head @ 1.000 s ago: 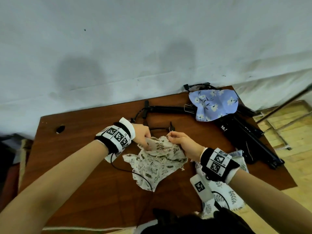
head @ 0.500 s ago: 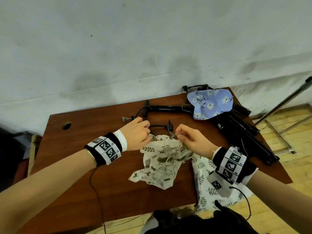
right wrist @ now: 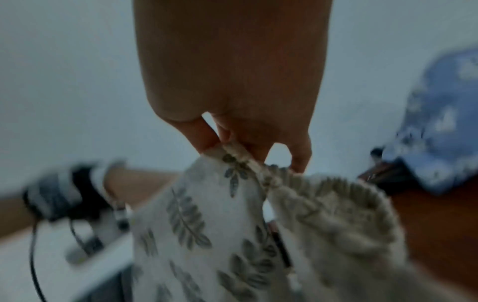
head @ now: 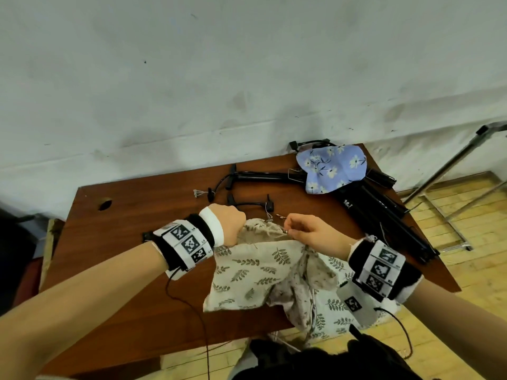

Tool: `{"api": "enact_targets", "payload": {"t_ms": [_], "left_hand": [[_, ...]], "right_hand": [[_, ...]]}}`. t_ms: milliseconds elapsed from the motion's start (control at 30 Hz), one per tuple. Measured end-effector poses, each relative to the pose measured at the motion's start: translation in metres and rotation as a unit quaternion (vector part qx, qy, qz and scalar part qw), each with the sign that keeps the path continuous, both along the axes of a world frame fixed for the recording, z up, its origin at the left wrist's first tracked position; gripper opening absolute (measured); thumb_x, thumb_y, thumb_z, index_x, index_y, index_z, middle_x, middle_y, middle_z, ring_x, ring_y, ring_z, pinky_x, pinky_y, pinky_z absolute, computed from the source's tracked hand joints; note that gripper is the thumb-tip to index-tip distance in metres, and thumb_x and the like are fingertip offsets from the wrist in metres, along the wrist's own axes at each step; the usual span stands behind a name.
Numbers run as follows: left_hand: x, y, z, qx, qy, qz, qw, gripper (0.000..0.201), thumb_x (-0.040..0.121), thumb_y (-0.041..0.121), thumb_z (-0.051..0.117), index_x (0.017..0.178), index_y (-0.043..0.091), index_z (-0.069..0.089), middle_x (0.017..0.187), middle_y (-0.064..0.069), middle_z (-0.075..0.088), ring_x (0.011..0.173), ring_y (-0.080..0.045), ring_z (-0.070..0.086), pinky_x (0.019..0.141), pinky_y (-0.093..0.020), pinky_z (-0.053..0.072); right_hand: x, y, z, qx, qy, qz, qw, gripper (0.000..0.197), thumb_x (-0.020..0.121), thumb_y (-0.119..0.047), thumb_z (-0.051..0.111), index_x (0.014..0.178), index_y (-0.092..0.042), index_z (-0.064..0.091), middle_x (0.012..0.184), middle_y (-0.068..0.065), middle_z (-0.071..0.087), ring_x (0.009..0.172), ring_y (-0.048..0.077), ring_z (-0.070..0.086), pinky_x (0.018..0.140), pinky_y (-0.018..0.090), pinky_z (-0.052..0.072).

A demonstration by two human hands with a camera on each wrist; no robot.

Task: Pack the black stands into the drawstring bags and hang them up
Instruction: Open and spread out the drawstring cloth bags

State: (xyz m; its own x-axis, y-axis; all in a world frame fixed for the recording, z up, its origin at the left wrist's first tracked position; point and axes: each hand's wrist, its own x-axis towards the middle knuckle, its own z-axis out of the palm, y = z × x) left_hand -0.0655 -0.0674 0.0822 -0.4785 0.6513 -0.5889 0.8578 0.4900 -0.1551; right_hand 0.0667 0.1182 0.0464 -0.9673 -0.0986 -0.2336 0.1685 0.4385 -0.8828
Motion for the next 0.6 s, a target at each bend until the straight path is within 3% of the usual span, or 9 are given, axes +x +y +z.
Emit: {"api": "enact_targets", "payload": {"t_ms": [67,100,167,233,300,367,400,500,600], "left_hand": [[0.011,0.007,-0.003,0.015,0.049,-0.027,0.998,0.026,0.088,0.024,0.049,0.065,0.017,0.043,0.061,0.003,0.044,0.051,-0.018,0.042,0.058,-0.028,0.039],[0.015,0.012,-0.007,0.019,0.059,-0.028,0.998,0.024,0.090,0.029,0.048,0.069,0.018,0.047,0.065,0.004,0.048,0.057,-0.019,0.047,0.060,-0.029,0.040],[0.018,0.019,-0.022,-0.005,0.061,-0.005,0.998,0.020,0.093,0.038,0.048,0.100,0.021,0.057,0.094,-0.002,0.058,0.091,-0.025,0.055,0.069,-0.032,0.041],[0.019,0.023,-0.038,-0.035,0.076,0.013,0.996,0.041,0.093,0.037,0.051,0.130,0.021,0.047,0.132,-0.009,0.045,0.125,-0.029,0.038,0.086,-0.035,0.041],[0.021,0.026,-0.044,-0.022,0.083,-0.005,0.996,0.052,0.092,0.035,0.053,0.139,0.016,0.040,0.149,-0.012,0.026,0.138,-0.030,0.022,0.103,-0.040,0.034],[0.023,0.027,-0.042,0.018,0.039,0.000,0.999,0.055,0.090,0.034,0.056,0.138,0.012,0.040,0.150,-0.010,0.023,0.137,-0.028,0.026,0.104,-0.042,0.036],[0.021,0.027,-0.042,0.038,0.000,0.014,0.999,0.051,0.088,0.034,0.058,0.132,0.012,0.045,0.145,-0.009,0.029,0.130,-0.028,0.037,0.097,-0.041,0.042],[0.022,0.024,-0.039,0.066,-0.080,0.027,0.994,0.037,0.081,0.044,0.066,0.101,0.016,0.053,0.120,-0.006,0.040,0.103,-0.025,0.055,0.081,-0.041,0.052],[0.027,0.022,-0.037,0.080,-0.125,0.039,0.988,0.058,0.077,0.041,0.069,0.119,0.010,0.046,0.123,-0.010,0.036,0.104,-0.032,0.055,0.086,-0.042,0.050]], "right_hand": [[0.000,0.006,-0.016,0.142,0.001,0.024,0.990,0.012,0.098,-0.015,0.046,0.088,-0.020,0.048,0.071,-0.009,0.056,0.059,0.007,0.045,0.062,0.024,0.041],[0.000,0.007,-0.024,0.198,-0.002,0.046,0.979,0.009,0.098,-0.017,0.045,0.090,-0.022,0.047,0.075,-0.003,0.059,0.062,0.011,0.049,0.064,0.030,0.043],[-0.002,0.005,-0.035,0.307,-0.008,0.101,0.946,0.005,0.097,-0.022,0.041,0.098,-0.026,0.043,0.077,0.001,0.062,0.068,0.020,0.056,0.072,0.036,0.043],[-0.003,0.002,-0.042,0.380,0.004,0.130,0.916,0.006,0.096,-0.024,0.039,0.101,-0.027,0.040,0.074,-0.002,0.063,0.071,0.023,0.058,0.083,0.037,0.040],[-0.003,-0.001,-0.043,0.427,0.029,0.143,0.892,0.008,0.093,-0.021,0.041,0.097,-0.026,0.036,0.070,-0.005,0.060,0.067,0.021,0.056,0.091,0.039,0.036],[0.000,-0.005,-0.042,0.468,0.040,0.165,0.867,0.012,0.091,-0.016,0.042,0.100,-0.024,0.040,0.071,-0.008,0.055,0.066,0.018,0.052,0.092,0.036,0.034],[0.002,-0.007,-0.038,0.479,0.032,0.168,0.861,0.014,0.090,-0.014,0.042,0.102,-0.022,0.044,0.075,-0.008,0.053,0.066,0.017,0.050,0.092,0.034,0.036],[0.007,-0.013,-0.030,0.466,0.003,0.155,0.871,0.014,0.088,-0.010,0.045,0.100,-0.017,0.048,0.082,-0.005,0.050,0.068,0.017,0.047,0.088,0.035,0.049],[0.008,-0.025,-0.017,0.445,0.028,0.140,0.884,0.014,0.083,-0.008,0.047,0.093,-0.017,0.049,0.089,-0.002,0.057,0.079,0.017,0.047,0.080,0.031,0.046]]}}
